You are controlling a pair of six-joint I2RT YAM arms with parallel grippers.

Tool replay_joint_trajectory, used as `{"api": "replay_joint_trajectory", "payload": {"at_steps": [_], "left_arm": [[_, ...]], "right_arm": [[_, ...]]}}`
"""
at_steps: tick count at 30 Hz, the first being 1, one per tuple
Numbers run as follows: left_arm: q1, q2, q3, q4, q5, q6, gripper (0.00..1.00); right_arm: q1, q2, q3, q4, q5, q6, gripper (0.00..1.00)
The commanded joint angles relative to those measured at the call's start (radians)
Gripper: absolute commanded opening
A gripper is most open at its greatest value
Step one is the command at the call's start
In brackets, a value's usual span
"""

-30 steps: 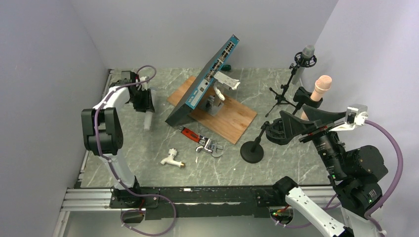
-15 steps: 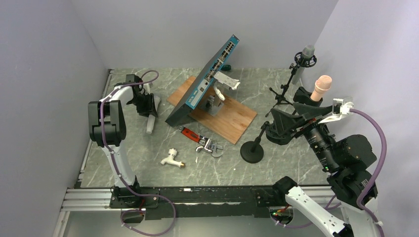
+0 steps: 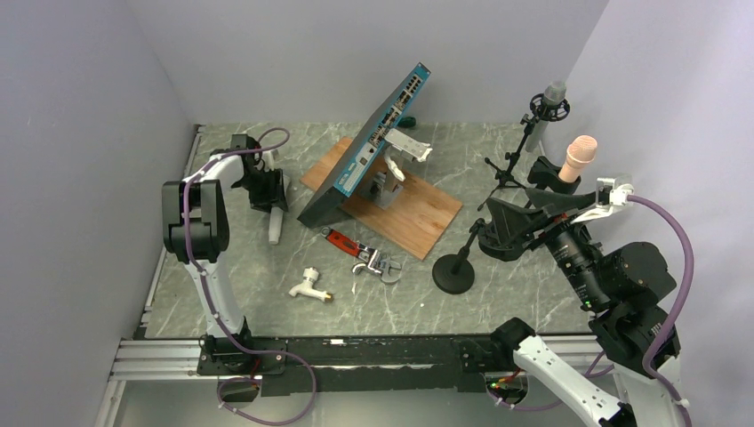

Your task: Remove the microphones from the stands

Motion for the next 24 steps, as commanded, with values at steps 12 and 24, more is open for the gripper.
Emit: {"api": "replay_joint_trajectory", "payload": {"at_steps": [12, 24], "left_arm": [[-0.004, -0.118, -0.008, -0.006, -0.085, -0.005, 0.84], [-0.004, -0.468, -0.123, 0.013, -0.123, -0.043, 0.97]], "right_arm": [[0.002, -0.024, 0.033, -0.036, 0.022, 0.008, 1.00], [0.000, -0.028, 0.029, -0.053, 0.034, -0.026, 1.00]]}}
